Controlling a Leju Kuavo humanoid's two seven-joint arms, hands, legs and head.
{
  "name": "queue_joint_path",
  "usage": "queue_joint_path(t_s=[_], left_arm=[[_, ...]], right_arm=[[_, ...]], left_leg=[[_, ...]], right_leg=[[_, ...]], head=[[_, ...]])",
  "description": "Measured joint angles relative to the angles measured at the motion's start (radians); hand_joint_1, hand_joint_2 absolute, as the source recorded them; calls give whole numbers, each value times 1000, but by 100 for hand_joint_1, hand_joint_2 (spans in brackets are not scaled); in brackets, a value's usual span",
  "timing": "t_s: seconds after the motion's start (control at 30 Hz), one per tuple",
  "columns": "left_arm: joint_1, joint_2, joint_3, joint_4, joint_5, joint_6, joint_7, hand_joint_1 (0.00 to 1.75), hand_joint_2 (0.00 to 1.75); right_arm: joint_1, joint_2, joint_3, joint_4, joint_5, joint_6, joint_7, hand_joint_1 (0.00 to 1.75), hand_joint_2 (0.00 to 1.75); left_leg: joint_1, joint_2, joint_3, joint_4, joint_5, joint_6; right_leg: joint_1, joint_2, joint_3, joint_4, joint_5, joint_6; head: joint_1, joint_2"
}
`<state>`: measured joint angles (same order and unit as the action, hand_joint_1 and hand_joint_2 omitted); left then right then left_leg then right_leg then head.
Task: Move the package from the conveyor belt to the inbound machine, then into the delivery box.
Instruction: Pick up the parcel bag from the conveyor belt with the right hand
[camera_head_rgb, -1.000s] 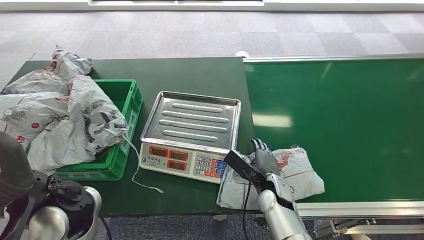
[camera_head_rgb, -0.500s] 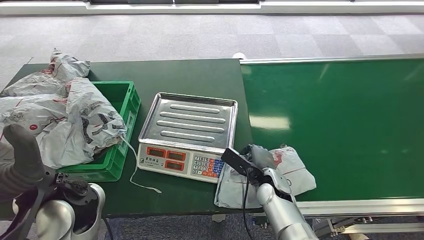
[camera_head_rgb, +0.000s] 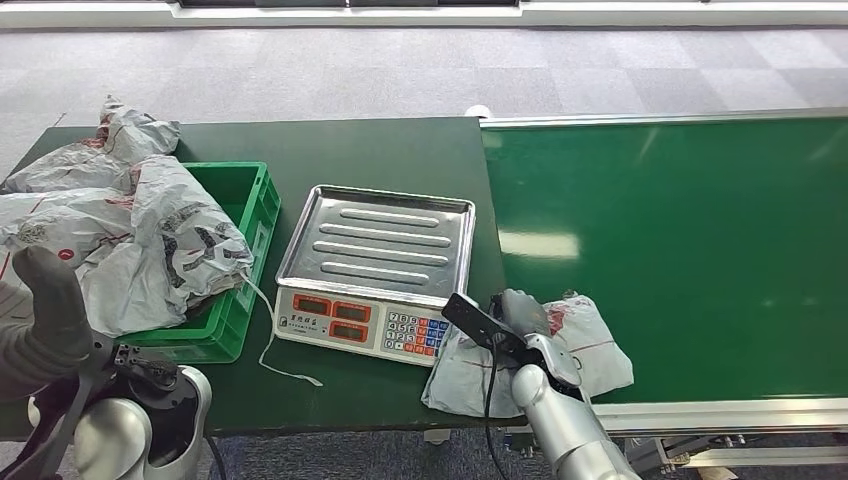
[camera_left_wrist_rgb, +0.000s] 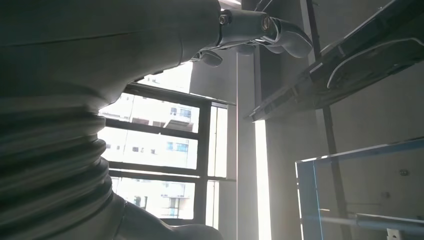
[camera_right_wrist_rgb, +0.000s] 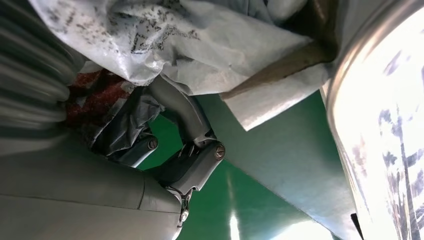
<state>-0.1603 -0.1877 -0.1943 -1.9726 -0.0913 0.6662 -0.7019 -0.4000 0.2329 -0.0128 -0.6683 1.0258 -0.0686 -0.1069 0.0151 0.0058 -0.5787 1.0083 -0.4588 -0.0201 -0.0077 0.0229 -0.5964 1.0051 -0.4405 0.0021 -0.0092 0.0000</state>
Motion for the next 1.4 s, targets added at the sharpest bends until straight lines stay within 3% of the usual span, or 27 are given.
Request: queue_joint_path(t_s=[0.13, 0.27, 0.53, 0.83, 1.17, 1.3, 1.4], left_arm=[[3, 0, 9, -3, -17, 12, 0, 0, 175], [20, -1, 23, -18, -35, 20, 0, 0, 175], [24, -4, 24, -22, -35, 20, 0, 0, 175], [23, -11, 24, -17, -35, 20, 0, 0, 175], [18, -17, 21, 6, -27, 20, 0, 0, 175], [14, -18, 19, 17, -4, 15, 0, 0, 175], [-5, -23, 2, 38, 24, 9, 0, 0, 175]], right_arm=[[28, 0, 6, -40, -10, -153, 43, 175, 175], [128, 3, 6, -295, -26, -408, 29, 175, 175], [244, 13, 6, -684, -48, -584, -34, 175, 175], [293, 20, 6, -888, -43, -606, -40, 175, 175], [315, 78, -33, -1084, -40, -630, -155, 175, 175], [303, 82, -34, -1093, -100, -595, -201, 175, 175], [184, 83, 26, -967, -121, -579, -195, 175, 175]], left_leg=[[0, -3, -2, 0, 2, 1], [-2, -11, -8, 0, 4, 2], [-4, -13, -10, 0, 3, 3], [-4, -12, -10, 0, 2, 4], [-4, -12, -10, 0, 2, 4], [-4, -12, -15, 0, 2, 4], [-4, -7, -19, 0, 2, 4]], right_leg=[[0, -4, 0, 0, 0, 0], [0, -10, -4, 0, 0, 1], [0, -13, -5, 0, -2, 3], [-1, -13, -5, 0, -2, 4], [-1, -12, -6, 0, -2, 3], [-1, -12, -5, 0, -2, 4], [-1, -7, -7, 0, -1, 3]], head=[[0, 0], [0, 0], [0, 0], [0, 0], [0, 0], [0, 0], [0, 0]])
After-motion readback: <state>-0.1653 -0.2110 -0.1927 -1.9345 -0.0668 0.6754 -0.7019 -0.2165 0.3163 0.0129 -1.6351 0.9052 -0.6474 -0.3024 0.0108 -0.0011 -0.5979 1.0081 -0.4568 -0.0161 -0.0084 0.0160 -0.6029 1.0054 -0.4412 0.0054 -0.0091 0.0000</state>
